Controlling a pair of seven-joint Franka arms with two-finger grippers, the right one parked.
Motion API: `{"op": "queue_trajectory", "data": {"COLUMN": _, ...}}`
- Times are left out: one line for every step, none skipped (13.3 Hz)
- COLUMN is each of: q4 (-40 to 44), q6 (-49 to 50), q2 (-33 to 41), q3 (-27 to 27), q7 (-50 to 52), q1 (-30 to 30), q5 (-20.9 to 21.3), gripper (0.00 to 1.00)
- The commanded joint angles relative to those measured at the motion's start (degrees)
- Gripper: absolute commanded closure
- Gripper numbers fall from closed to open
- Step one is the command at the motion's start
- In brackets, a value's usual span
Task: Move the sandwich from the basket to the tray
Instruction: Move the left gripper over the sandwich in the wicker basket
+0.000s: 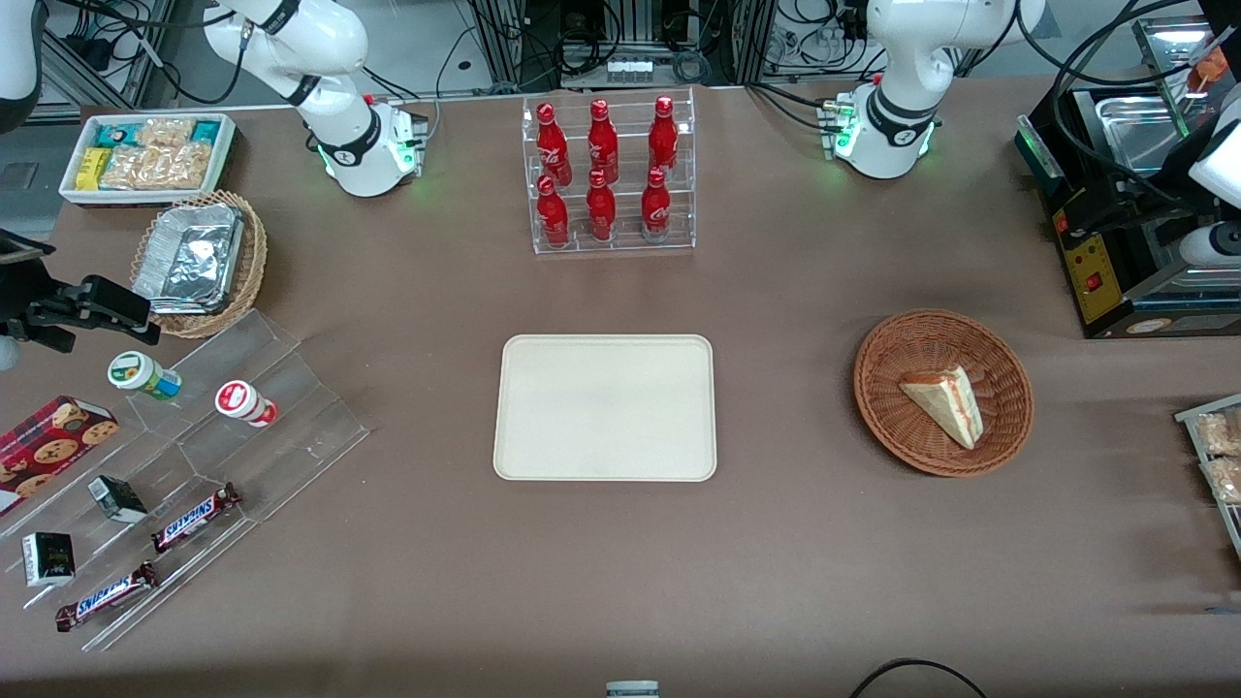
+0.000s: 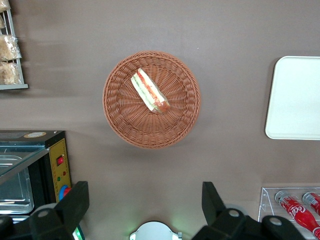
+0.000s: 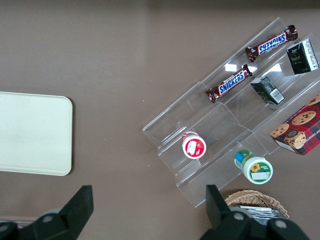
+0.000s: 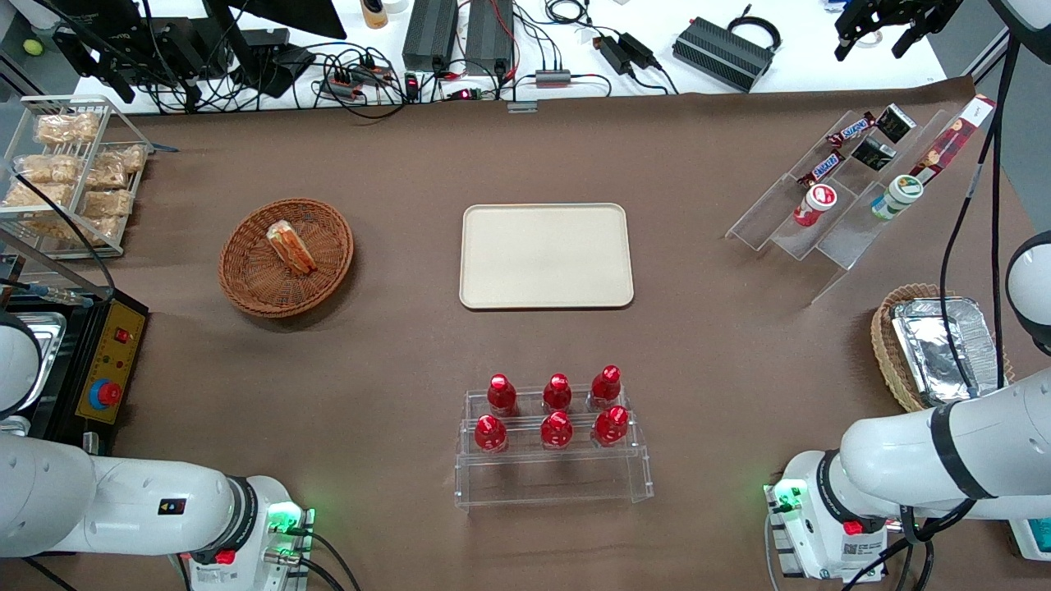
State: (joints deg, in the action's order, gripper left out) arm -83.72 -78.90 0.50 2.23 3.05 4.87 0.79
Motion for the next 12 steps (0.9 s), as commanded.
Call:
{"op": "queue_trajectory", "data": {"q4": -0.47, "q6": 0.15, "q2": 0.2, "q3": 0.05, "q7": -0.05, "q1": -0.04, "q5": 0.8, "gripper": 0.0}}
{"op": "queue_trajectory", "data": {"q4": -0.39, "q6": 0.06, "q2": -0.32, "q3": 0.06, "q7": -0.06, "q1": -0.03, "q5": 0.97, "gripper": 0.0}}
{"op": "queue_trajectory", "data": {"q4": -0.21, "q6": -0.37, "q2": -1.72, "q3": 0.14, "q7": -0.06, "q1": -0.12, "q5": 1.32, "gripper": 0.0}}
{"op": "queue_trajectory", "data": {"q4": -0.21, "q6": -1.94, "q2": -2.69, "q3": 0.4, "q7": -0.06, "q1": -0.21, "q5": 2.02, "gripper": 0.0}}
{"op": "queue_trajectory", "data": {"q4": -0.21, "q6": -3.96, "q2": -4.7, "q3": 1.62, "q7": 0.9, "q1": -0.12, "q5": 2.55, "gripper": 0.0}}
{"op": "queue_trajectory", "data": {"q4": -0.12, "q6": -5.55, "q2": -6.89, "q3": 2.59, "q7": 1.17, "q1": -0.04, "q5": 2.55, "gripper": 0.0}}
{"op": "queue_trajectory", "data": {"q4": -0.21, "q6": -6.87, "q2": -9.0, "q3": 2.86, "q7": 3.09, "q1": -0.12, "q5": 2.38, "gripper": 0.0}}
{"op": "queue_trajectory", "data": {"q4": -0.39, "q6": -8.19, "q2": -10.68, "q3": 4.09, "q7": 5.98, "q1": -0.21, "q5": 1.86, "gripper": 0.0}}
{"op": "queue_trajectory", "data": {"q4": -0.82, "q6": -9.77, "q2": -12.52, "q3": 5.32, "q7": 8.27, "q1": -0.04, "q5": 1.68, "gripper": 0.0}}
{"op": "queue_trajectory", "data": {"q4": -1.87, "q6": -11.35, "q2": -13.93, "q3": 5.5, "q7": 10.29, "q1": -0.03, "q5": 1.59, "gripper": 0.0}}
{"op": "queue_trajectory", "data": {"q4": -3.27, "q6": -13.71, "q2": -14.99, "q3": 5.5, "q7": 14.66, "q1": -0.12, "q5": 1.41, "gripper": 0.0}}
{"op": "queue_trajectory", "data": {"q4": -4.77, "q6": -16.17, "q2": -15.78, "q3": 5.5, "q7": 20.71, "q1": -0.12, "q5": 0.11, "gripper": 0.0}}
